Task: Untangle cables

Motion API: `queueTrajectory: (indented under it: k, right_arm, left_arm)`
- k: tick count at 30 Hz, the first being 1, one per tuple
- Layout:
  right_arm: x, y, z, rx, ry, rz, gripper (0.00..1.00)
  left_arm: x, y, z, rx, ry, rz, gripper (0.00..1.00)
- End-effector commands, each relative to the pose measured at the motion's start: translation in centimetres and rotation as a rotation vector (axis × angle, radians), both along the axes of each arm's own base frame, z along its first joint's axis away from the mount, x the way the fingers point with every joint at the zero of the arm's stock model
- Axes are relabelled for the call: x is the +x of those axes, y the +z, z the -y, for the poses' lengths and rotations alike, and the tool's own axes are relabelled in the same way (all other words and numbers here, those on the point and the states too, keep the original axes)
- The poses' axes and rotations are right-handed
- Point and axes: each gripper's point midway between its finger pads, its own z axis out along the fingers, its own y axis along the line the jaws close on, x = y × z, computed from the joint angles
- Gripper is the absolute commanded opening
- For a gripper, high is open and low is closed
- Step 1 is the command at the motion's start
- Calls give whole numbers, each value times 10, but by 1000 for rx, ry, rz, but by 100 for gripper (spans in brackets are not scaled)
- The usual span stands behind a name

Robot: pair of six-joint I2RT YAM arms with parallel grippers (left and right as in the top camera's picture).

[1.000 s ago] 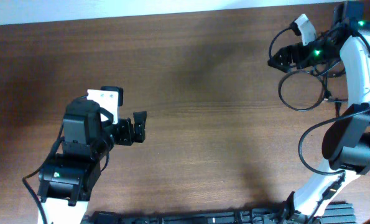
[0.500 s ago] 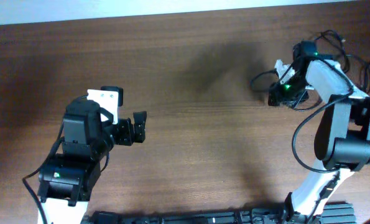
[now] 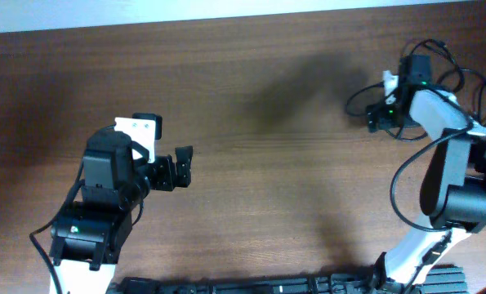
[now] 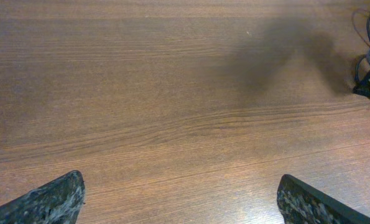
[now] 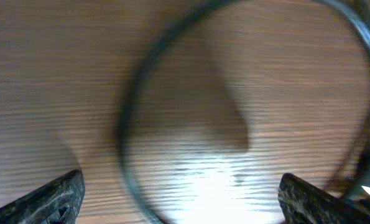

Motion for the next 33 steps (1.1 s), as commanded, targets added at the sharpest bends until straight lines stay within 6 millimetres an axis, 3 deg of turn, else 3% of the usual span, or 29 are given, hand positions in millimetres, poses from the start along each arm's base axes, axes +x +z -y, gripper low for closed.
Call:
queueTrajectory:
  k: [1,3,5,8,9,11,12,13,14,15,16,17,18,20,22,23,25,27,33]
  right_arm:
    - [-27,-22,38,61,-130,-39,99]
    - [-48,-24,67,93,-222,-49,99]
    - [-78,-24,110,90,-477,-41,99]
    - [-92,-25,115,237,-569,-9,99]
    - [-89,-16,114,309,-576,35,99]
    - [-73,23,113,318,-540,145,99]
    - [-59,64,109,313,-495,254,99]
    - [-51,89,104,312,-461,317,99]
    - [-42,128,92,302,-402,412,99]
    - [-35,172,72,275,-327,509,99]
    - [-30,203,47,285,-247,578,99]
    - [-25,228,16,327,-156,636,99]
    - [-23,256,-27,411,-22,695,99]
    - [-27,276,-78,470,113,713,99]
    - [-40,272,-140,637,253,626,99]
    - [-57,283,-189,832,397,582,99]
    - [-94,308,-260,1104,650,511,99]
    - [-108,309,-288,1138,735,464,99]
    - [-110,309,-293,1144,749,454,99]
  left_arm:
    - [1,2,-1,14,-5,13,99]
    - [1,2,-1,14,-5,13,99]
    - [1,2,-1,14,-5,13,99]
    - [1,2,-1,14,-4,13,99]
    - [1,2,-1,14,-5,13,99]
    - [1,2,-1,14,-5,13,99]
    - [1,2,-1,15,-4,13,99]
    - [1,2,-1,14,-5,13,99]
    - [1,2,-1,14,-4,13,99]
    - [1,2,-1,14,-5,13,99]
    - [1,2,-1,14,-5,13,99]
    - [1,2,-1,14,-5,13,99]
    - [1,2,-1,14,-4,13,99]
    - [1,2,-1,14,-5,13,99]
    - [1,2,-1,14,-4,13,99]
    - [1,2,-1,14,-4,13,99]
    - [1,2,-1,14,-4,13,99]
    - [1,2,-1,14,-5,13,99]
    - [1,2,-1,14,-5,13,99]
